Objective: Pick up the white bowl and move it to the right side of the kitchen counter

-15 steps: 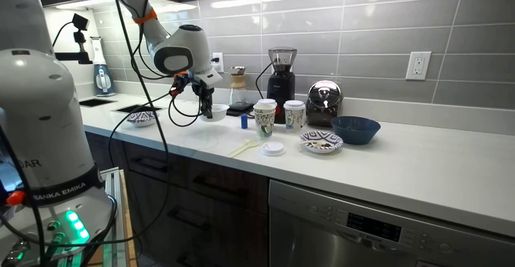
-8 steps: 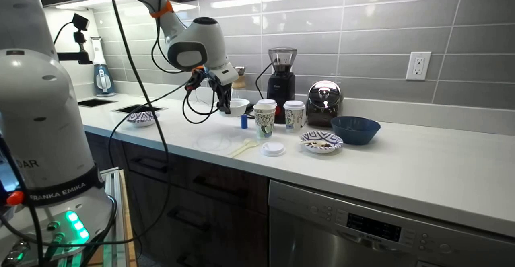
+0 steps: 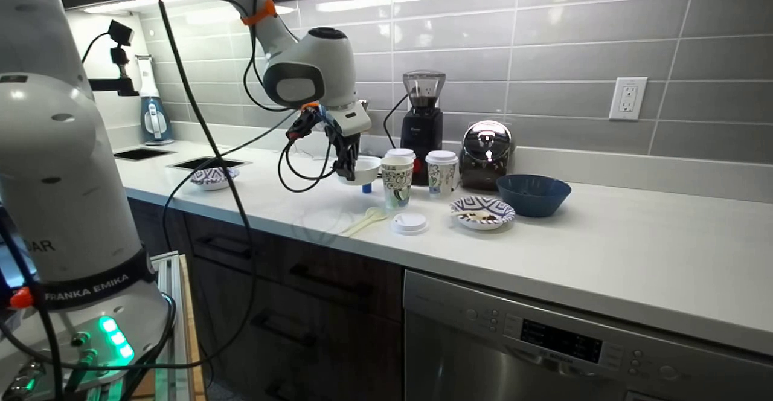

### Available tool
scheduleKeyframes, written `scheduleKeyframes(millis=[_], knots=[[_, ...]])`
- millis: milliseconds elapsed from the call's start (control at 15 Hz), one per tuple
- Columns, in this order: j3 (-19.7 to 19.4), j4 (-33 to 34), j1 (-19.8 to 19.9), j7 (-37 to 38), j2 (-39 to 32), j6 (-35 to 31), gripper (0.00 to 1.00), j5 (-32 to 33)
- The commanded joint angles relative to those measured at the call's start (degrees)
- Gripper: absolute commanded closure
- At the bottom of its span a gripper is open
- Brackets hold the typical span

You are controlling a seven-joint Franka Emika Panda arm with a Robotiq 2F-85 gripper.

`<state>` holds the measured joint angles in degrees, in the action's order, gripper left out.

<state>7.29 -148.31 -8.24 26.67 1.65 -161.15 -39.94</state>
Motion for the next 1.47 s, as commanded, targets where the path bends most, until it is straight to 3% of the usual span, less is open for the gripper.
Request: scheduleKeyframes(millis=[0,533,1400], knots=[[-0.3,0.25,0.65,-0.71,-0.99,2.68,0.99,1.01],[-1.45,0.85,1.58,-5.88,-2.28,9.28,0.99,1.35],[-1.86,1.82,2.52,-11.61,-5.72,9.59,0.99,0.28]])
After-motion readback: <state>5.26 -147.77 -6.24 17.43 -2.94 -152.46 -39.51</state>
